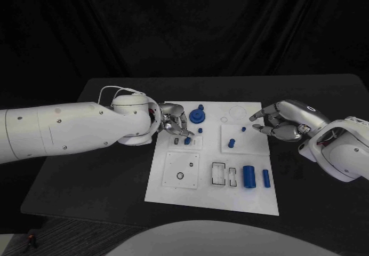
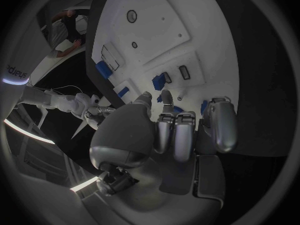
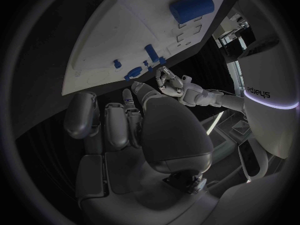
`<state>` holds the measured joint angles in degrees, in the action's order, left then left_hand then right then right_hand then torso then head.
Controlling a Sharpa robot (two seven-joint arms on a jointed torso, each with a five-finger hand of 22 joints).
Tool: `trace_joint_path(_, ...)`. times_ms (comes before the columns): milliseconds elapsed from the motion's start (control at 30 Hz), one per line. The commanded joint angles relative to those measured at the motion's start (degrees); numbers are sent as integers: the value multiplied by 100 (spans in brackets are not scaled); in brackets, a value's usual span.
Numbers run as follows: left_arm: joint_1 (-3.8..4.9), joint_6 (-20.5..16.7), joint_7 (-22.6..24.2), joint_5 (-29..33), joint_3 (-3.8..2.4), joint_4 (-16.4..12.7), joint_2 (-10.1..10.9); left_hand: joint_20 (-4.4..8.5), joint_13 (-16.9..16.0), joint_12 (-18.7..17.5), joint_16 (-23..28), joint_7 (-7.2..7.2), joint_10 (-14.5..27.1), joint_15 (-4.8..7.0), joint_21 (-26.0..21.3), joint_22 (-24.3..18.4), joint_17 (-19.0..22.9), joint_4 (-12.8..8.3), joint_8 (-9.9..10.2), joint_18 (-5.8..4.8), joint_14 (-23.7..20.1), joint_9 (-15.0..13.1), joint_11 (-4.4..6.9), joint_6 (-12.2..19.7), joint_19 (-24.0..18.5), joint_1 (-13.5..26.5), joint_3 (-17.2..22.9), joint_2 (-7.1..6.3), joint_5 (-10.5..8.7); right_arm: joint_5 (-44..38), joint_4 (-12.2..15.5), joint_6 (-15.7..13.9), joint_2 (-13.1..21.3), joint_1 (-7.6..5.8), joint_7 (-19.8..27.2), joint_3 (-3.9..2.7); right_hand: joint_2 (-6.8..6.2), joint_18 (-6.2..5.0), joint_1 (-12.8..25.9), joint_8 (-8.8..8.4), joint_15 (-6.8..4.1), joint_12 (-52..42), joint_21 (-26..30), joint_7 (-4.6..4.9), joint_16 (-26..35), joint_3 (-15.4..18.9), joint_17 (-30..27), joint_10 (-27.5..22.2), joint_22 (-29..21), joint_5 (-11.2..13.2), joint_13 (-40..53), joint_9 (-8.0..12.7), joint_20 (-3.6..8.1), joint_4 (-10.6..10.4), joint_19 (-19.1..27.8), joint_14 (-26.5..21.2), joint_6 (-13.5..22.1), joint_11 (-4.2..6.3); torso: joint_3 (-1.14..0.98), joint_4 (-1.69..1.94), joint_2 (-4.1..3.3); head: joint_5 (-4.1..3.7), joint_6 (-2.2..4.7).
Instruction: Assemble the parts on the task board
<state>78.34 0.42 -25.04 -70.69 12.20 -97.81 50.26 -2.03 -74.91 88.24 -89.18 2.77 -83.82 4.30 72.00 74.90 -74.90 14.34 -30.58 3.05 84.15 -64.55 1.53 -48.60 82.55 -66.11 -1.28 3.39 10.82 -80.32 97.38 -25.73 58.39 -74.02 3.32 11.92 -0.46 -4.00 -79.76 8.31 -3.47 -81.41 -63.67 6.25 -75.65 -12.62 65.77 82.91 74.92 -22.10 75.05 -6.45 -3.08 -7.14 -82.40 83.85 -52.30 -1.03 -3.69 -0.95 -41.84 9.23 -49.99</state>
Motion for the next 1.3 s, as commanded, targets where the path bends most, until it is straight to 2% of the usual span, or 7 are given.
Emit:
trace_joint_path(33, 2, 260, -115, -19, -4, 22, -42, -41, -1355, -4, 6, 0, -453, -33, 0, 1001, -1330, 61, -68, 79, 497, -84, -40, 53, -6, 108, -37, -9, -147, -7, 3, 37, 1, 12, -90, -3, 32, -102, 13, -36, 38, 33, 33, 33, 15, -44, -1, -41, 838, -21, 185, 8, 2, 2, 23, 211, -19, -1, 1, -1, 3, -10, -1)
trace_joint_path(300, -11, 256, -95, -25, -3, 56, -83, -42, -1357, -1, 3, -6, -455, -33, 5, 1002, -1335, 167, -154, 79, 500, -197, -37, 61, -2, 237, -127, 2, -308, -7, 2, 39, 4, 12, -96, -3, 34, -102, 14, -38, 37, 30, 34, 32, 15, -54, -2, -39, 838, -35, 189, 9, 2, 6, 23, 211, -19, 0, 3, -1, 1, -5, -1)
trace_joint_path(600, -23, 201, -13, -26, -3, 56, -111, -42, -1355, -2, 4, -11, -453, -31, 4, 1002, -1333, 207, -162, 79, 499, -212, -35, 51, -2, 297, -153, 34, -332, -7, -9, 56, -2, 13, -118, -3, 45, -105, 11, -41, 37, 33, 48, 30, 18, -85, -9, -41, 835, -63, 184, 11, 3, 19, 25, 210, -23, -2, 1, -3, 3, 7, -1)
trace_joint_path(867, -33, 309, -13, -26, -3, 66, -140, -37, -1350, -8, 9, -33, -448, -22, -6, 999, -1324, 191, -169, 82, 494, -212, -20, -15, -6, 294, -151, 79, -218, -7, -21, 65, -10, 13, -123, -3, 49, -105, 8, -41, 37, 35, 50, 30, 22, -98, -16, -43, 834, -72, 181, 12, 3, 26, 25, 209, -26, -2, 5, -1, 1, 26, -1)
trace_joint_path(1300, -106, 440, -71, -26, -3, 135, -181, -17, -1337, -24, 19, -53, -432, -2, -32, 993, -1303, 108, -86, 87, 484, -166, 1, -58, -19, 131, -95, 106, 137, -7, -22, 92, -2, 13, -129, -3, 48, -108, 6, -43, 38, 37, 66, 31, 26, -111, -22, -45, 831, -81, 178, 13, 3, 35, 29, 208, -27, -4, 3, -1, -1, 10, -1)
